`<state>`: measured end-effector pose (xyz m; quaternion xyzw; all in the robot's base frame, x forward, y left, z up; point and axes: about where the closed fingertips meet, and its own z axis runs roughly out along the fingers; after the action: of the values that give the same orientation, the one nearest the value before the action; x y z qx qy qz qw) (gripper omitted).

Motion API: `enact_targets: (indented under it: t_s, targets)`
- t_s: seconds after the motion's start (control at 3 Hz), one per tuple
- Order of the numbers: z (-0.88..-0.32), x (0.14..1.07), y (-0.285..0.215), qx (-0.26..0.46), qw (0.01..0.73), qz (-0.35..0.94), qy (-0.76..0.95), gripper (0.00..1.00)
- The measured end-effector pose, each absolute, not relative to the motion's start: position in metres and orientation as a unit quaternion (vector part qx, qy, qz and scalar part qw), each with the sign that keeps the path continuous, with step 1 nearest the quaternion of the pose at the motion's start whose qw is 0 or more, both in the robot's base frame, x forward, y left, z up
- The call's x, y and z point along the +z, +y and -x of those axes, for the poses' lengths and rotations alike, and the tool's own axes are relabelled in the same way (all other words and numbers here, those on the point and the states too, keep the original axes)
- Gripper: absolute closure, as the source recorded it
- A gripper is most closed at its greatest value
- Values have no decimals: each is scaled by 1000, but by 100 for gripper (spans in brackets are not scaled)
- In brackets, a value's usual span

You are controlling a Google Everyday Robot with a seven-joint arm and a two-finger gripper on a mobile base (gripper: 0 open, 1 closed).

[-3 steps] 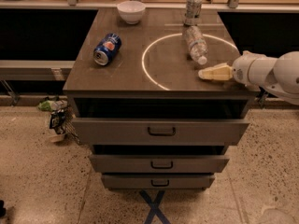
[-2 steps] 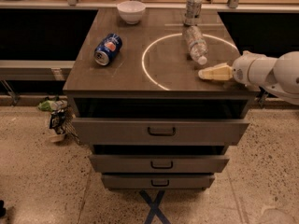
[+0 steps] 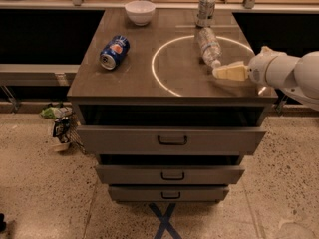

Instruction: Move water bottle near white bowl

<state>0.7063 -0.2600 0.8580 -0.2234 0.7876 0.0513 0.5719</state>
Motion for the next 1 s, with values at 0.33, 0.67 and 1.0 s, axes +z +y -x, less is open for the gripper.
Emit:
enact_targets:
  t_s: [0.33,0.67,1.0]
  targets:
    - [-704,890,-214,67,597,241,762,0]
    - [-707,890,-210,64,603,237,759,0]
    - [-714,891,-208,49,608,225,760,0]
